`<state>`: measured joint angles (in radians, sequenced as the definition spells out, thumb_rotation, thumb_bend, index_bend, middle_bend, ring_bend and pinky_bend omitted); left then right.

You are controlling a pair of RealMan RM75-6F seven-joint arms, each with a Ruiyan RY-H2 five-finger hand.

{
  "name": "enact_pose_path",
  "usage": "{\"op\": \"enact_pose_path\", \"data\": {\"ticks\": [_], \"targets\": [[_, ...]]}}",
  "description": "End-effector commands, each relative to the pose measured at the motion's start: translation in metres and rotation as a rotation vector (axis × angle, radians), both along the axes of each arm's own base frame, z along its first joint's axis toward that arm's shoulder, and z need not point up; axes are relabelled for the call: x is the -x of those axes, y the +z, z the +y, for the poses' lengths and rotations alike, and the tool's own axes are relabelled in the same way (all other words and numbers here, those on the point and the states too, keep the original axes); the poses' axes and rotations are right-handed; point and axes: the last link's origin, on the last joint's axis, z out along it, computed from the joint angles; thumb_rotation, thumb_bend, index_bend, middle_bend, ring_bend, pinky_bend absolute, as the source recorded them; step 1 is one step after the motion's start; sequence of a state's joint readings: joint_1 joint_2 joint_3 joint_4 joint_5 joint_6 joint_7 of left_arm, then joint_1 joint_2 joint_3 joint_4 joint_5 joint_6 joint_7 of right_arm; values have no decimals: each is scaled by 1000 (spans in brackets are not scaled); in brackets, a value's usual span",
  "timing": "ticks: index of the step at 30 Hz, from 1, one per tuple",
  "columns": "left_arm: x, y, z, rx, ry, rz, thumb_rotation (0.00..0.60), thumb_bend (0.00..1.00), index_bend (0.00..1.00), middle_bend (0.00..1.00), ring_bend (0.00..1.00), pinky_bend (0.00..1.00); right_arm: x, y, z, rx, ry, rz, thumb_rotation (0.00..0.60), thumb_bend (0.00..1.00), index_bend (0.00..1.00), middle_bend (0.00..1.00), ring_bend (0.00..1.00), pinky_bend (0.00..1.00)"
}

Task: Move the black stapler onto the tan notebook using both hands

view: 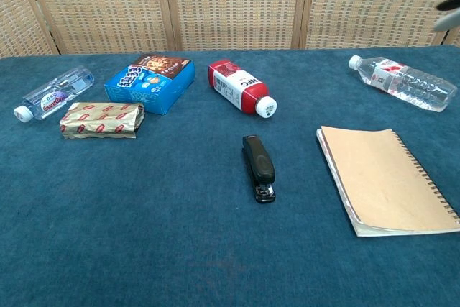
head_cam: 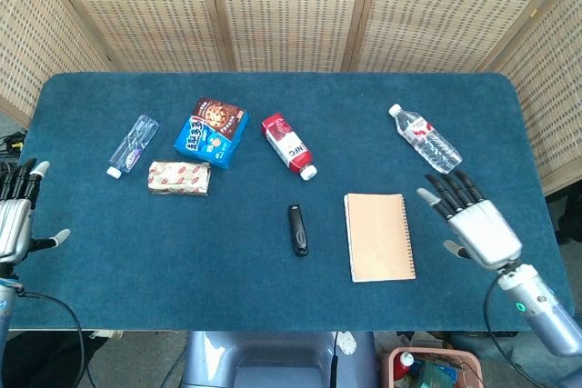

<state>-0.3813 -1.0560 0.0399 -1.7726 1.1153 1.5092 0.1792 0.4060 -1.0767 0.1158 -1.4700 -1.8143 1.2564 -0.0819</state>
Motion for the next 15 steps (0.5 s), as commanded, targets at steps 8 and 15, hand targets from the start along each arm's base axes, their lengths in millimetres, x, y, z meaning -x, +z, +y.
{"op": "enact_pose_path", "data": {"ticks": [8, 15], "targets": [[8, 3, -7, -28, 5, 22, 600, 0, 0, 0, 0, 0, -119, -96, -66, -323, 533, 248, 600, 0, 79, 24, 0, 10], [9, -1, -6, -20, 9, 36, 600, 0, 0, 0, 0, 0, -162, -153, -86, -409, 667, 363, 600, 0, 103, 39, 0, 26]]}}
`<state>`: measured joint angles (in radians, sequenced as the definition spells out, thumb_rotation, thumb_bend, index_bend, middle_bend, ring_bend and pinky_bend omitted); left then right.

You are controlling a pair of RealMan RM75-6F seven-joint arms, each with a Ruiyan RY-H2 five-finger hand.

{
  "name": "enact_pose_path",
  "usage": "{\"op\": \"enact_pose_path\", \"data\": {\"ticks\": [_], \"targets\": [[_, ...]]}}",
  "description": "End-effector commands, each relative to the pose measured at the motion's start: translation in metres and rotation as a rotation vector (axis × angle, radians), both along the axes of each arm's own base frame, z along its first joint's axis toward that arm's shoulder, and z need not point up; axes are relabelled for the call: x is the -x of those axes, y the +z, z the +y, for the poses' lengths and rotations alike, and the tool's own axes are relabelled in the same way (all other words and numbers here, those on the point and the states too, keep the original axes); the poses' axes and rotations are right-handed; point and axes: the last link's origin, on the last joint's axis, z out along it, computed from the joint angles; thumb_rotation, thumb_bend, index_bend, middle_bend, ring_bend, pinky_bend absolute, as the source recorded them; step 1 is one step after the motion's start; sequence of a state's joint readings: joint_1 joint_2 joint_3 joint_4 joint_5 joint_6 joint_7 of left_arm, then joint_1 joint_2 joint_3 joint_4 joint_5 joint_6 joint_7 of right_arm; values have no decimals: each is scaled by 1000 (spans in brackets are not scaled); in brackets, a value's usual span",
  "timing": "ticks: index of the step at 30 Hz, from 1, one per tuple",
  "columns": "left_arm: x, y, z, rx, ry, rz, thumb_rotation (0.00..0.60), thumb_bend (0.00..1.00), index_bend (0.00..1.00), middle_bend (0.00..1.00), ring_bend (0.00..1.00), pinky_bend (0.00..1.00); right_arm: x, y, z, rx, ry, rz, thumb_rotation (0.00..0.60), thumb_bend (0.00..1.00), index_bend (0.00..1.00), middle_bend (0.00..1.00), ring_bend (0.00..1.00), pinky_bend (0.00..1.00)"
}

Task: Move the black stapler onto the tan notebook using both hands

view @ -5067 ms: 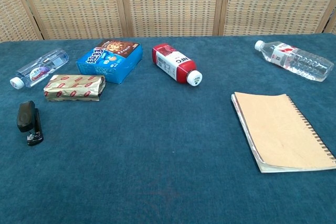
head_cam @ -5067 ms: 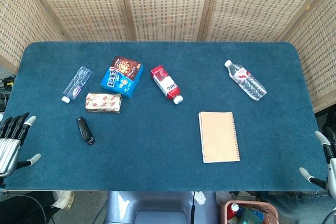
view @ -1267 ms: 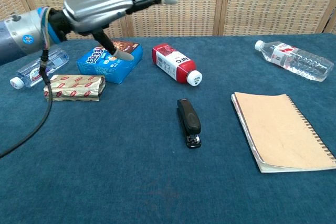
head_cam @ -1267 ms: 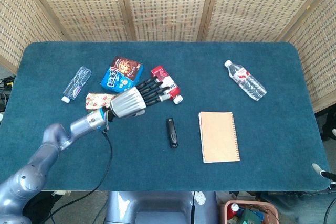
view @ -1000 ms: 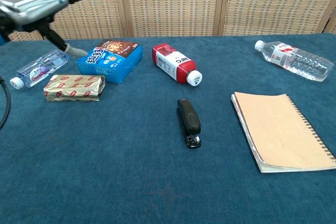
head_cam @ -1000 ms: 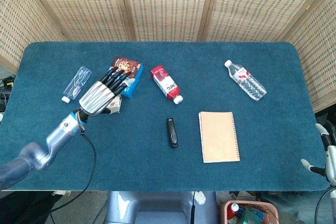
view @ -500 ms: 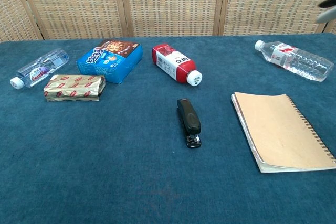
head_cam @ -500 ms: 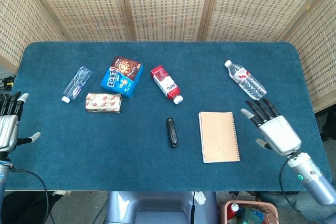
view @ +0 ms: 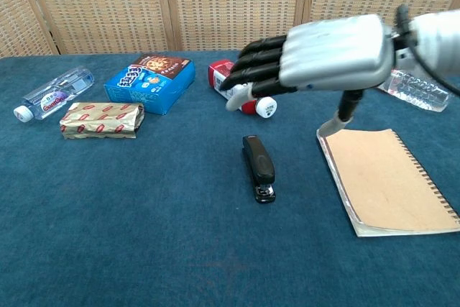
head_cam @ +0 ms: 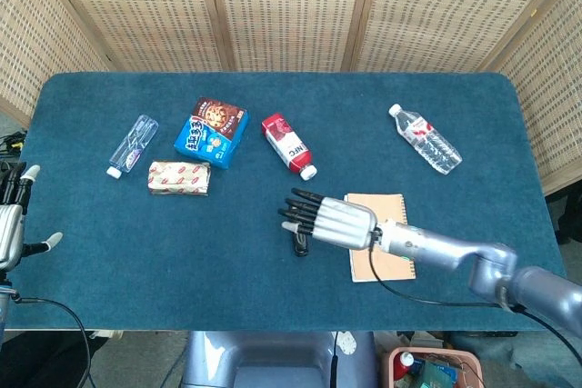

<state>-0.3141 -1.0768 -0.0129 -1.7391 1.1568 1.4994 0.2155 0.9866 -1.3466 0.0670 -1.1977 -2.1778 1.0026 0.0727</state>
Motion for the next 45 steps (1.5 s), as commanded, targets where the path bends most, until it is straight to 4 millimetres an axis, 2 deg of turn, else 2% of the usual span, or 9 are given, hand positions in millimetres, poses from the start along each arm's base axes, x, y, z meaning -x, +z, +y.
{"op": "enact_pose_path", "data": {"ticks": [1, 6, 18, 21, 24, 27, 33, 38, 45], "targets": [[1, -2, 1, 3, 3, 1, 600, 0, 0, 0, 0, 0, -18, -41, -8, -51, 70, 95, 600, 0, 103, 39, 0, 26], [4, -4, 3, 14, 14, 16, 600, 0, 0, 0, 0, 0, -24, -67, -20, -36, 90, 162, 600, 0, 108, 49, 0, 32], [2, -9, 5, 25, 14, 18, 600, 0, 0, 0, 0, 0, -17, -97, -30, -15, 92, 230, 600, 0, 197, 141, 29, 65], [3, -10, 6, 31, 18, 15, 600, 0, 0, 0, 0, 0, -12, -101, -31, -6, 92, 246, 600, 42, 324, 287, 156, 225], [3, -11, 7, 36, 19, 14, 600, 1, 0, 0, 0, 0, -9, -103, -30, -22, 94, 233, 600, 214, 444, 434, 295, 404], [4, -12, 7, 38, 20, 12, 600, 1, 0, 0, 0, 0, -7, -101, -29, -39, 100, 209, 600, 324, 507, 509, 372, 507], [4, -11, 7, 42, 19, 0, 600, 1, 0, 0, 0, 0, -7, -90, -31, -37, 127, 149, 600, 369, 542, 544, 408, 557], [2, -10, 6, 43, 11, -6, 600, 0, 0, 0, 0, 0, 3, -66, -35, -5, 129, 124, 600, 388, 542, 544, 409, 561], [0, -11, 4, 57, -7, -14, 600, 0, 0, 0, 0, 0, 61, -2, -27, 54, 125, 183, 600, 388, 542, 544, 409, 561]]}}
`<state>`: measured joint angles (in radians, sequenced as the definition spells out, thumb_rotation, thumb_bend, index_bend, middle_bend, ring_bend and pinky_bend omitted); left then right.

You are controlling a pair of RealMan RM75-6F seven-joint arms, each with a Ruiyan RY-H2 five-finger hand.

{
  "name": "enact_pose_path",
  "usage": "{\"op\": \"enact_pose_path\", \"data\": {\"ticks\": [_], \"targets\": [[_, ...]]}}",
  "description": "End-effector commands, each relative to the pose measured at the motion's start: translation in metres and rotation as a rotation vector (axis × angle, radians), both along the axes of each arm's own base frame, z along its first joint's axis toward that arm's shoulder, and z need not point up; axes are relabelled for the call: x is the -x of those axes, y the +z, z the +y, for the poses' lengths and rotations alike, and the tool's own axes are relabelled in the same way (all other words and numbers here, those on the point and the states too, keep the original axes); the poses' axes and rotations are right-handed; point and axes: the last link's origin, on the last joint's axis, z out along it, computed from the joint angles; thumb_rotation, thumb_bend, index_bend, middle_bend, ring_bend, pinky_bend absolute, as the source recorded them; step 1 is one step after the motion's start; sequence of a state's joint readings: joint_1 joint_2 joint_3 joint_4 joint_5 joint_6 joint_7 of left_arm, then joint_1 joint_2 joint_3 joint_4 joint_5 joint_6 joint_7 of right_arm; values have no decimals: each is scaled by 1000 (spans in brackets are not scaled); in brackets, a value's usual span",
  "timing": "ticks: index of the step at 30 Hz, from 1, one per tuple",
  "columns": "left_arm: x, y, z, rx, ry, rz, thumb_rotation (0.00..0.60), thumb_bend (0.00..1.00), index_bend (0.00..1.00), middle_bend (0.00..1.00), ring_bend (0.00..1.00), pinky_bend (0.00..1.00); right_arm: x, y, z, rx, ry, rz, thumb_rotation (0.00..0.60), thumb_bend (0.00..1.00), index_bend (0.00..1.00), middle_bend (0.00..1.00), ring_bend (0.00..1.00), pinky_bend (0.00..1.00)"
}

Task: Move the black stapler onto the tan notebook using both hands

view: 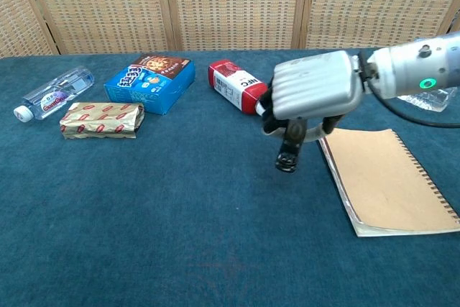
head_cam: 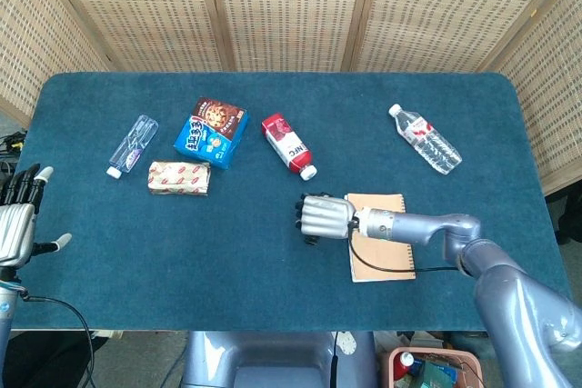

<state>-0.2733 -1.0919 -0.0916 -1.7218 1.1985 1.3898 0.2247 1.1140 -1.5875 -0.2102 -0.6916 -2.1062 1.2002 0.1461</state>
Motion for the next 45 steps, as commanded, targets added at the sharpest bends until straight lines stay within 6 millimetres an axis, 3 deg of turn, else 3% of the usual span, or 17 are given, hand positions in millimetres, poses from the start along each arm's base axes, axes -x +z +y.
{"op": "enact_pose_path", "data": {"ticks": [1, 7, 13, 27, 29, 31, 33, 36, 37, 42, 45], "targets": [[0, -2, -2, 11, -5, 0, 600, 0, 0, 0, 0, 0, 49, 41, 16, 28, -16, 58, 600, 388, 542, 544, 409, 561], [-4, -7, -4, 26, -25, 9, 600, 0, 0, 0, 0, 0, 103, 65, 46, 22, -41, 142, 600, 388, 545, 544, 409, 561], [-8, -12, -5, 44, -35, 15, 600, 0, 0, 0, 0, 0, 127, 67, 62, 0, -39, 149, 600, 389, 545, 544, 409, 561], [-6, -15, -2, 46, -20, 18, 600, 0, 0, 0, 0, 0, 115, 49, 45, 11, 47, 140, 600, 386, 545, 544, 409, 550], [-5, -15, -2, 46, -15, 17, 600, 0, 0, 0, 0, 0, 114, 45, 44, 12, 59, 147, 600, 349, 545, 543, 409, 525], [-4, -14, -2, 45, -12, 15, 600, 1, 0, 0, 0, 0, 111, 41, 42, 12, 77, 146, 600, 245, 538, 513, 385, 481], [-4, -14, -2, 43, -10, 14, 600, 0, 0, 0, 0, 0, 108, 39, 41, 13, 102, 143, 600, 129, 443, 393, 261, 403], [-3, -13, -1, 43, -5, 13, 600, 1, 0, 0, 0, 0, 107, 39, 39, 37, 129, 149, 600, 10, 119, 76, 24, 129], [-2, -13, -1, 44, -3, 12, 600, 1, 0, 0, 0, 0, 111, 39, 33, 78, 123, 174, 600, 0, 41, 10, 0, 43], [-2, -13, -1, 46, 0, 9, 600, 1, 0, 0, 0, 0, 113, 44, 32, 138, 105, 167, 600, 0, 10, 0, 0, 0], [-2, -13, -1, 48, -1, 5, 600, 2, 0, 0, 0, 0, 114, 66, 36, 187, 95, 106, 600, 0, 9, 0, 0, 0]]}}
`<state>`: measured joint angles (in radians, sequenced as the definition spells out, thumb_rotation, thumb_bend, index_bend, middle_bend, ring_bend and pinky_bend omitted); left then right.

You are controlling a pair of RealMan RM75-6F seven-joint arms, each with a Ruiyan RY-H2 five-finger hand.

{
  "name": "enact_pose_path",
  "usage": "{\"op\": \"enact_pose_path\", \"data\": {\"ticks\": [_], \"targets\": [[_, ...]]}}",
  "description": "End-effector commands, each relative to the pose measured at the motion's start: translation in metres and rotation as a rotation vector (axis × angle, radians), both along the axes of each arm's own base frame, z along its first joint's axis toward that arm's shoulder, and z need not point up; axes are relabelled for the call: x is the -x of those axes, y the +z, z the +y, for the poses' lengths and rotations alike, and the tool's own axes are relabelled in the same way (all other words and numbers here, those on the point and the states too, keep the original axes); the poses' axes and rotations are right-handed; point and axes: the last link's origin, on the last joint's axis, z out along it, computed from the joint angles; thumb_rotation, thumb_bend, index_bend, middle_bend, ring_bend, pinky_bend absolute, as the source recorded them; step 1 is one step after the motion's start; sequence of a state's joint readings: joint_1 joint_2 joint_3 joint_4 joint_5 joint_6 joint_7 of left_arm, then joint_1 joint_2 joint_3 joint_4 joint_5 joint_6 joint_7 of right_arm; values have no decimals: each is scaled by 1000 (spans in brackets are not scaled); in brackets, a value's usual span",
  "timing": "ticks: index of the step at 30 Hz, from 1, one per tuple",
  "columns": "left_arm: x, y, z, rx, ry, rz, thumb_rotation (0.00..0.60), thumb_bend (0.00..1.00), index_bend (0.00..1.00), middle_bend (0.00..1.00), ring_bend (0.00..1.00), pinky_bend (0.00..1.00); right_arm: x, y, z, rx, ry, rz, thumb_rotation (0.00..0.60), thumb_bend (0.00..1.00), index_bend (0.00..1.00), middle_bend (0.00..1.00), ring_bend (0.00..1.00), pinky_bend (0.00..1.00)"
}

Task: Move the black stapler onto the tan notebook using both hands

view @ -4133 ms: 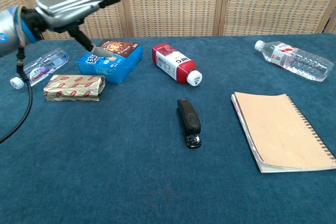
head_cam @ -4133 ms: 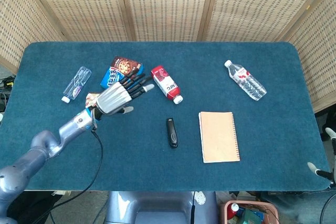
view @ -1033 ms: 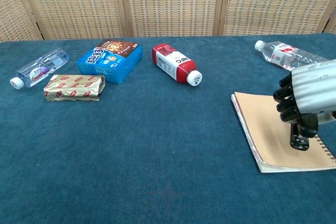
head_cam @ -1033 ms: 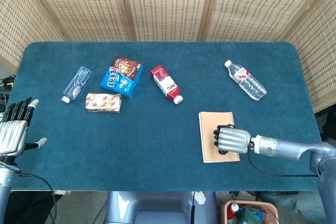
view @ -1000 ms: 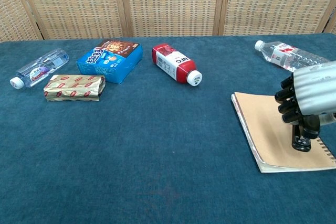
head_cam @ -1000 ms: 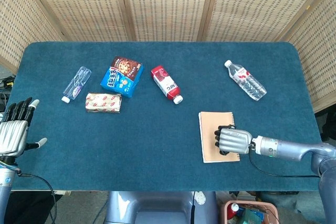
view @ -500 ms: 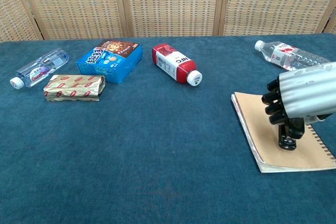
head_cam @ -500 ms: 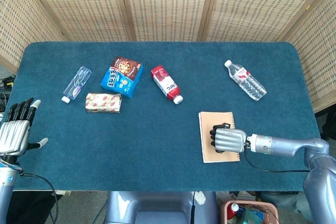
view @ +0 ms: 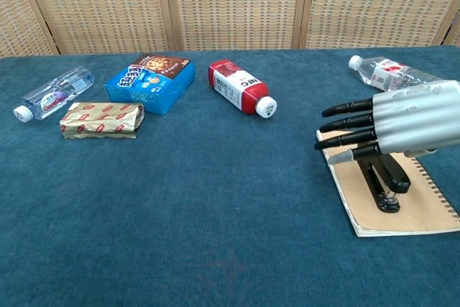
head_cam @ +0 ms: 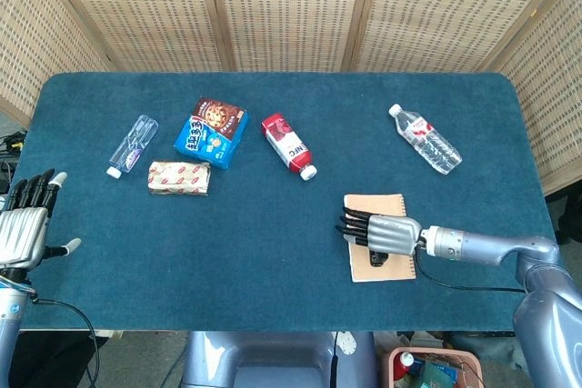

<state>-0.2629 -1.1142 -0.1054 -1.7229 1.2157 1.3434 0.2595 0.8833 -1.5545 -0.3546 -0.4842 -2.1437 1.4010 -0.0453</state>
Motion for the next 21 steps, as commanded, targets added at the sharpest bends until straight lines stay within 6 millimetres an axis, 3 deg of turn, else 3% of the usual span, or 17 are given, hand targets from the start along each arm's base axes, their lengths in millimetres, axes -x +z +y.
{"op": "enact_pose_path", "data": {"ticks": [1, 8, 12, 17, 21], "targets": [[0, 0, 0, 3, -1, -3, 600, 1, 0, 0, 0, 0, 2, 30, 5, 68, -4, -84, 600, 0, 9, 0, 0, 0], [-2, -2, -3, 18, -18, -8, 600, 1, 0, 0, 0, 0, 26, 95, 32, 256, -143, -247, 600, 0, 9, 0, 0, 0], [-4, -3, -11, 19, -39, -13, 600, 1, 0, 0, 0, 0, 55, 125, 67, 413, -405, -417, 600, 0, 2, 0, 0, 0], [-1, -5, -23, 5, -62, -8, 600, 2, 0, 0, 0, 0, 75, 133, 115, 542, -787, -688, 600, 0, 0, 0, 0, 0], [5, -8, -33, -11, -83, 5, 600, 2, 0, 0, 0, 0, 83, 128, 145, 606, -988, -900, 600, 0, 0, 0, 0, 0]]}}
